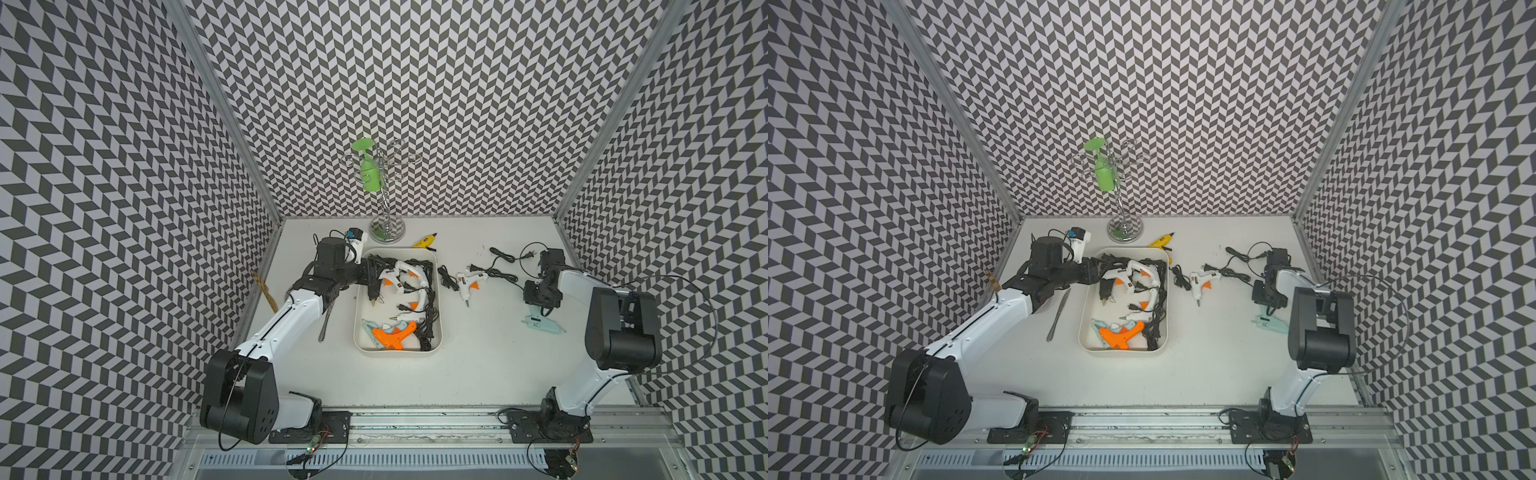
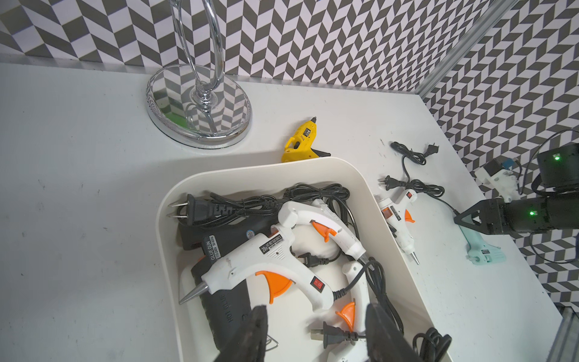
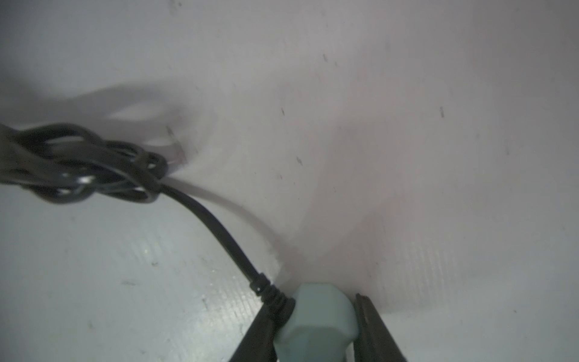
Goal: Put the hot melt glue gun into the storage box
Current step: Pick up the hot melt adhesive gun from the center of the board.
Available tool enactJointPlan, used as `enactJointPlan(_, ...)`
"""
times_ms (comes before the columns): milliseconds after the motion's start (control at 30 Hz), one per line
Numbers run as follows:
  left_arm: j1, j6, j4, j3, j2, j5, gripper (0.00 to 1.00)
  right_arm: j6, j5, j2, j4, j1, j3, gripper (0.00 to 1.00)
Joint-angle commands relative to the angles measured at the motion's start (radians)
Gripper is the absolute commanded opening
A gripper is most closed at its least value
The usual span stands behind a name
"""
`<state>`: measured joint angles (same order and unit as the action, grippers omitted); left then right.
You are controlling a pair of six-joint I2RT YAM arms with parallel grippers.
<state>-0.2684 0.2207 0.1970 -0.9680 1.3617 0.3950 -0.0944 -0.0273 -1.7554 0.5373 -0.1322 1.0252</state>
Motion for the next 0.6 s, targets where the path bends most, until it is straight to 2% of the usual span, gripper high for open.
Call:
enactJointPlan(0, 0.001, -0.011, 0.009, -0.04, 0.009, -0.001, 0.54, -0.009, 0.042, -0.022, 0.011, 0.038, -0.009, 0.19)
enactJointPlan(67, 0.002, -0.006, 0.008, -0.04, 0.011, -0.002, 0.54, -0.016, 0.043, -0.008, 0.03, 0.051, 0.016, 0.13)
enactJointPlan(200, 0.001, -0.003, 0.012, -0.049, 0.018, -0.007, 0.54, -0.02, 0.041, 0.07, 0.081, 0.08, 0.116, 0.1)
enactJointPlan(367, 0.002, 0.002, 0.022, -0.062, 0.033, -0.017, 0.54, -0.006, 0.053, 0.159, 0.155, 0.087, 0.295, 0.1)
enactJointPlan(567, 0.002, 0.001, 0.044, -0.071, 0.048, -0.055, 0.54, 0.021, 0.025, 0.148, 0.228, 0.088, 0.486, 0.1)
